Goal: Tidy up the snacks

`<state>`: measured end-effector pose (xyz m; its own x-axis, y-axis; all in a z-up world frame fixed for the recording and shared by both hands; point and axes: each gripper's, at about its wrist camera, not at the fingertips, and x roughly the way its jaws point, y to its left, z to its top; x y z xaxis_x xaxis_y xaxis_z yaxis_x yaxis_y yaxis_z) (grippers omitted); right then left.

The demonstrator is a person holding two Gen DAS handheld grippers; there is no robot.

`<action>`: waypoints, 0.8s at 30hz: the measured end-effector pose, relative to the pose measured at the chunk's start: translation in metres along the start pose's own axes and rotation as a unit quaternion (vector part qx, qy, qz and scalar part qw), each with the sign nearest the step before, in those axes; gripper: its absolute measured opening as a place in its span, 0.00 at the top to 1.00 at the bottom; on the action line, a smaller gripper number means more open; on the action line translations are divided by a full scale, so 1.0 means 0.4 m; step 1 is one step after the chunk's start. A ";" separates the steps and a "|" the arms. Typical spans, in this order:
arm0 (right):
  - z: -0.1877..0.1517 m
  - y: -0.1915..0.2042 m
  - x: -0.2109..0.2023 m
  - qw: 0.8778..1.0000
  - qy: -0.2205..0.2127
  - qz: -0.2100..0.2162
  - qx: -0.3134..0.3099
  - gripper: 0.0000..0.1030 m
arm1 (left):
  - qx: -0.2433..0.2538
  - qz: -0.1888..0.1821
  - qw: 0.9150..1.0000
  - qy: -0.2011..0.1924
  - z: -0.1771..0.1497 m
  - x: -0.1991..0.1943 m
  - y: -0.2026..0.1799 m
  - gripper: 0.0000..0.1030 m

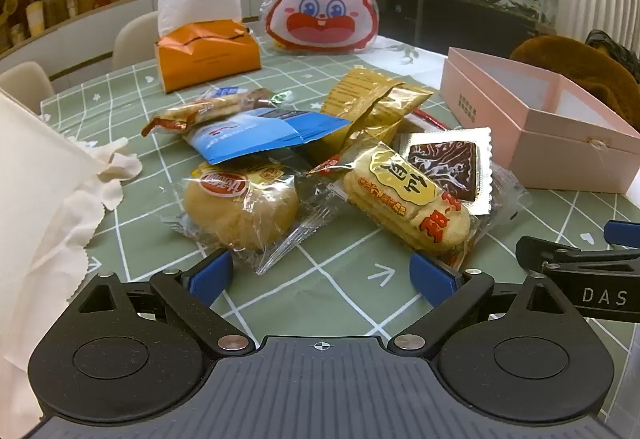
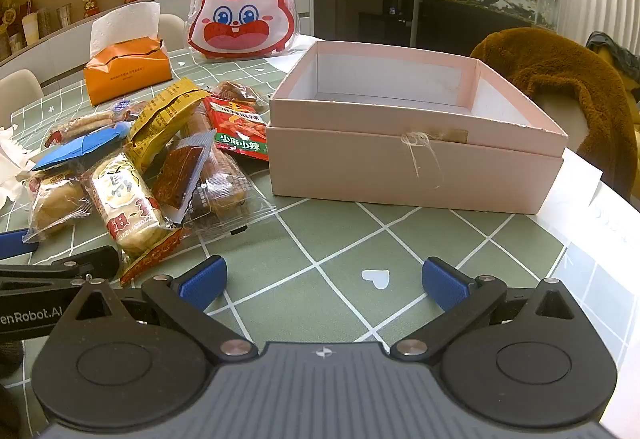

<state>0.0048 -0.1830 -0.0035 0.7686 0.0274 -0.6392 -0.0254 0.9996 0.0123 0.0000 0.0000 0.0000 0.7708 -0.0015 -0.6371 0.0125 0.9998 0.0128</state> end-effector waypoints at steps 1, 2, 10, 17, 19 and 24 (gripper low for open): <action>0.000 0.000 0.000 1.000 0.000 0.000 0.000 0.00 | 0.000 0.000 1.000 0.001 0.000 0.000 0.000 0.04; 0.000 0.000 0.000 1.000 0.000 0.000 0.000 0.00 | 0.000 0.000 1.000 -0.001 0.000 0.000 0.000 0.04; -0.001 0.000 0.000 1.000 0.000 0.000 0.000 0.00 | 0.001 0.001 1.000 -0.002 0.000 0.000 0.000 0.04; 0.000 0.000 0.000 1.000 0.000 0.000 0.000 0.00 | 0.001 0.001 1.000 -0.002 0.000 0.000 0.000 0.04; 0.000 0.000 0.000 1.000 0.000 0.000 0.000 0.00 | 0.001 0.001 1.000 -0.002 0.000 0.000 0.000 0.04; -0.001 0.000 0.000 1.000 0.000 0.000 0.000 0.00 | 0.001 0.001 1.000 -0.002 -0.001 0.000 0.000 0.03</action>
<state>0.0048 -0.1830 -0.0038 0.7686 0.0281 -0.6391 -0.0255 0.9996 0.0133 -0.0003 0.0002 -0.0001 0.7730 0.0009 -0.6344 0.0124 0.9998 0.0165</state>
